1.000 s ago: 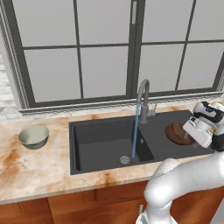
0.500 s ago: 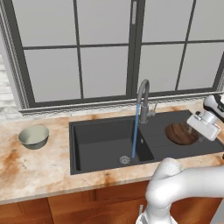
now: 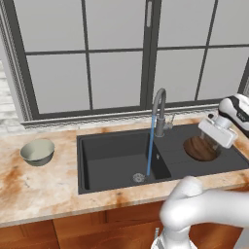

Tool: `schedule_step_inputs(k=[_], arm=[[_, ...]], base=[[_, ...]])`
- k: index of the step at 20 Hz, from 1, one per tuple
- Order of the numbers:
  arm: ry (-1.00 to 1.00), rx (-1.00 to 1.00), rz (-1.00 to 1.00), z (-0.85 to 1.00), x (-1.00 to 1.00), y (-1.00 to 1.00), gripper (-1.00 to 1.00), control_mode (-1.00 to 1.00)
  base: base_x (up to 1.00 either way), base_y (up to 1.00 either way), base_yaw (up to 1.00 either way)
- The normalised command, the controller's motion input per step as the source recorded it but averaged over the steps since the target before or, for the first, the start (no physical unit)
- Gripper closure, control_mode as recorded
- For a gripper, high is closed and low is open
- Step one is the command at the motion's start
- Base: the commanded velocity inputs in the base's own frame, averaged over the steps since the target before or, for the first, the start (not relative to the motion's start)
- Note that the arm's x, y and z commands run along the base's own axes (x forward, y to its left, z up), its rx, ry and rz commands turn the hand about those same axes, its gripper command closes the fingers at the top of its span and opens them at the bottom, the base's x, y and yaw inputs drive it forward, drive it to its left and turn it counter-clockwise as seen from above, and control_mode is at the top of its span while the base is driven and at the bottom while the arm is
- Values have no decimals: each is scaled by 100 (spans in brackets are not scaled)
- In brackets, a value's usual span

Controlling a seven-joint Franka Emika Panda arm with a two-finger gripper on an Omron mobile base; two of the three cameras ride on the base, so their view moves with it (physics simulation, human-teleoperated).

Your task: Rinse each bowl for a few seconds and place them down in the sink or on the counter.

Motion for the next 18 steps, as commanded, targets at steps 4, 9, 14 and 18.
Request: schedule_step_inputs(k=[4,9,14,18], arm=[[-22,-12,4,43,-14,56,-100,-100],[-13,-10,1,57,-12,26,-100,-100],[-8,-9,2,63,-11,35,-100,-100],[-9,-10,8,53,-12,42,-100,-100]], base=[[0,0,0],[0,0,0],[0,0,0],[0,0,0]])
